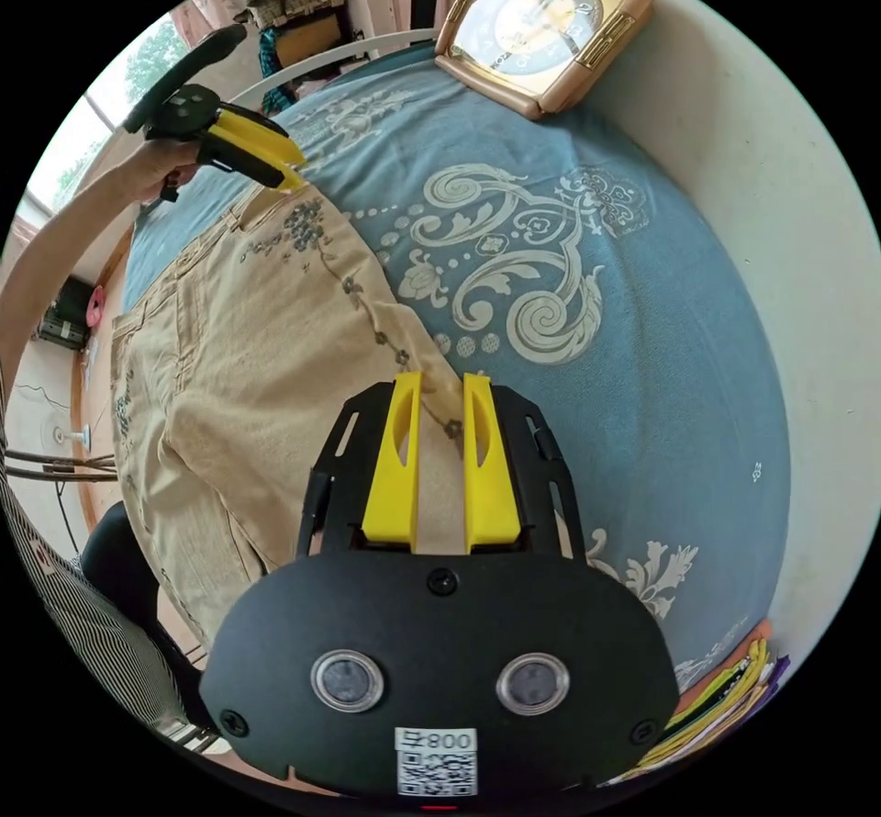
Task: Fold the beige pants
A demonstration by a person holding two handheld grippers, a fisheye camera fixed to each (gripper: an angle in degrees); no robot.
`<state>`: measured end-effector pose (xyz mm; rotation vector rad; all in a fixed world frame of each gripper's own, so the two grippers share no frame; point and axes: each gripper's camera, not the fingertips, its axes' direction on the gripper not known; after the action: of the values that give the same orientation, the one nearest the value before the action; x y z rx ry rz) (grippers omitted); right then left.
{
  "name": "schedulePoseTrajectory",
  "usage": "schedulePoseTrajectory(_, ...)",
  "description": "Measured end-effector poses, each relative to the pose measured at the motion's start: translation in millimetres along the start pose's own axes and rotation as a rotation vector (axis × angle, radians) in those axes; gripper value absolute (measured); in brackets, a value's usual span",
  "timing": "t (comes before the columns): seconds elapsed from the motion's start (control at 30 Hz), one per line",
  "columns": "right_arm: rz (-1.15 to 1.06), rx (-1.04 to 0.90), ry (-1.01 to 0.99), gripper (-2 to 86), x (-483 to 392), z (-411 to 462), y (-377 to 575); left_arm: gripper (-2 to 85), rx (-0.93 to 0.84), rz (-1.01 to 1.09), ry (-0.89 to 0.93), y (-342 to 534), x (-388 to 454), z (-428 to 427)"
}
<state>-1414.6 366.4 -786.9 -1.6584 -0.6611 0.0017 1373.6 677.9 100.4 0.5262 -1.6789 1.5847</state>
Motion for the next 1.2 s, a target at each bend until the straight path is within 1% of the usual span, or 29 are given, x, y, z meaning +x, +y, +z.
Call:
schedulePoseTrajectory(0.07, -0.01, 0.006, 0.012, 7.9, -1, -4, -4, 7.5, -0.022, 0.029, 0.025, -6, -3, 4)
schedulePoseTrajectory(0.1, -0.018, 0.009, 0.015, 7.9, -1, -7, -6, 6.8, -0.031, 0.046, 0.076, -7, -8, 6)
schedulePoseTrajectory(0.27, -0.003, -0.008, -0.014, 7.1, 8, -22, -19, 2.9, -0.019, 0.028, 0.168, -2, -23, 10)
schedulePoseTrajectory(0.43, 0.021, -0.022, -0.023, 3.8, 13, -39, -27, 0.9, 0.022, 0.029, 0.065, 14, -16, 7)
schedulePoseTrajectory(0.63, 0.051, -0.017, -0.022, 1.4, 17, -68, -27, 0.5, 0.111, 0.016, 0.058, 47, -14, -3)
schedulePoseTrajectory(0.77, 0.076, 0.023, -0.005, 1.1, 14, -106, -20, 0.5, 0.15, 0.012, 0.054, 70, -10, -9)
schedulePoseTrajectory(0.93, 0.061, 0.085, 0.039, 1.0, -6, -164, -2, 0.5, 0.201, 0.003, 0.046, 111, 1, -16)
schedulePoseTrajectory(1.2, 0.039, 0.202, 0.049, 0.9, -73, -262, 49, 0.6, 0.263, 0.011, 0.071, 195, 28, -32)
